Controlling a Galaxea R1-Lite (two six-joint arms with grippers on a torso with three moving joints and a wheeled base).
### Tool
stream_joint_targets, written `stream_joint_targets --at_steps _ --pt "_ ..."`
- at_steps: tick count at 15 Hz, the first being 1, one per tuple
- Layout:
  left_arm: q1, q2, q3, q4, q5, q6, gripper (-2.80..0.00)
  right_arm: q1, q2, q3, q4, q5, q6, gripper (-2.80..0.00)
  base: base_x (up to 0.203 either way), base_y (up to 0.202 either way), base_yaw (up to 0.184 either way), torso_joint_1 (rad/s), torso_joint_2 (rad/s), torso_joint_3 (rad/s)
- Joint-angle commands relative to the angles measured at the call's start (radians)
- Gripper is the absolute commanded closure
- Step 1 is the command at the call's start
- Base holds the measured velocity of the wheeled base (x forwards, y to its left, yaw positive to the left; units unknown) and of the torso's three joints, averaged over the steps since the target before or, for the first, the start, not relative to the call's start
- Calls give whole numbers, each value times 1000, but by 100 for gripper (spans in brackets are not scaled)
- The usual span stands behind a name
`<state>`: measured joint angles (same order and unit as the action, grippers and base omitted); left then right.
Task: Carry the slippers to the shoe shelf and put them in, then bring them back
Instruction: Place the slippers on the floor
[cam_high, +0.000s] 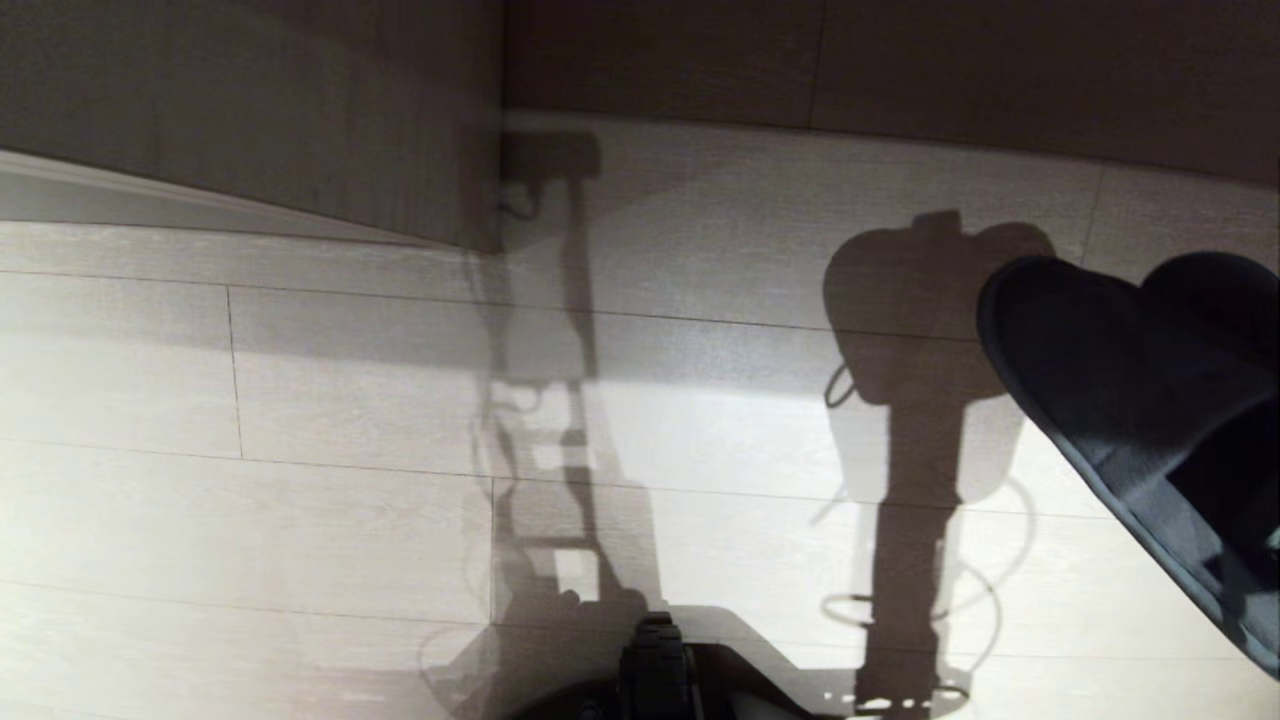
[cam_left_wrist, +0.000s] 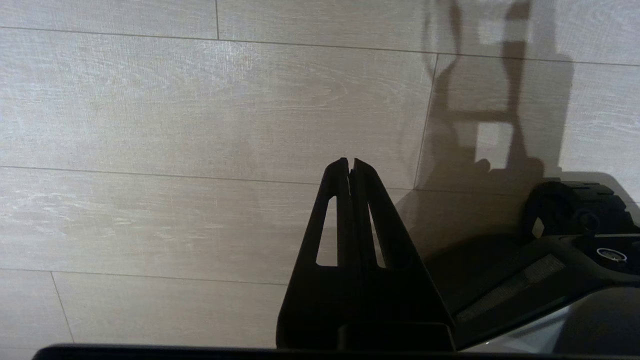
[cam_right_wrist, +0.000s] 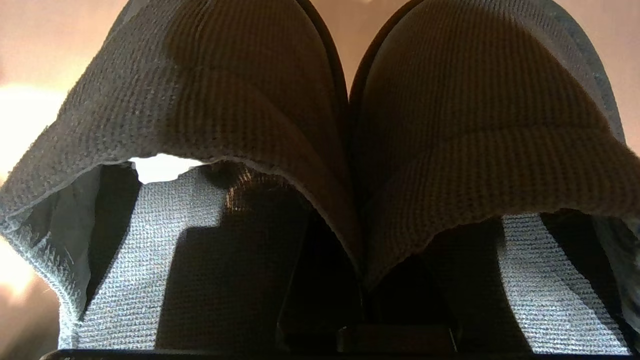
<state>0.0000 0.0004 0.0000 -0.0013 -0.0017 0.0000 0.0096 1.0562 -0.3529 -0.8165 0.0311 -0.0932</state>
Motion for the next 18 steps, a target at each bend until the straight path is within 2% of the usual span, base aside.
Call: stream_joint_targets --at_steps 1,4,8,11,18 --pt "0 0 0 0 0 0 0 2 293 -63 -221 0 -3 0 0 0 0 0 0 0" --pt "0 0 0 0 0 0 0 6 446 -157 -444 4 -13 0 0 0 0 0 0 0" --pt "0 0 0 0 0 0 0 9 549 -197 -490 8 -8 0 0 0 0 0 0 0" --pt "0 0 0 0 0 0 0 9 672 -248 -620 14 -2 0 0 0 0 0 0 0" --pt "0 0 0 0 0 -1 0 9 875 -509 -687 53 4 0 0 0 0 0 0 0"
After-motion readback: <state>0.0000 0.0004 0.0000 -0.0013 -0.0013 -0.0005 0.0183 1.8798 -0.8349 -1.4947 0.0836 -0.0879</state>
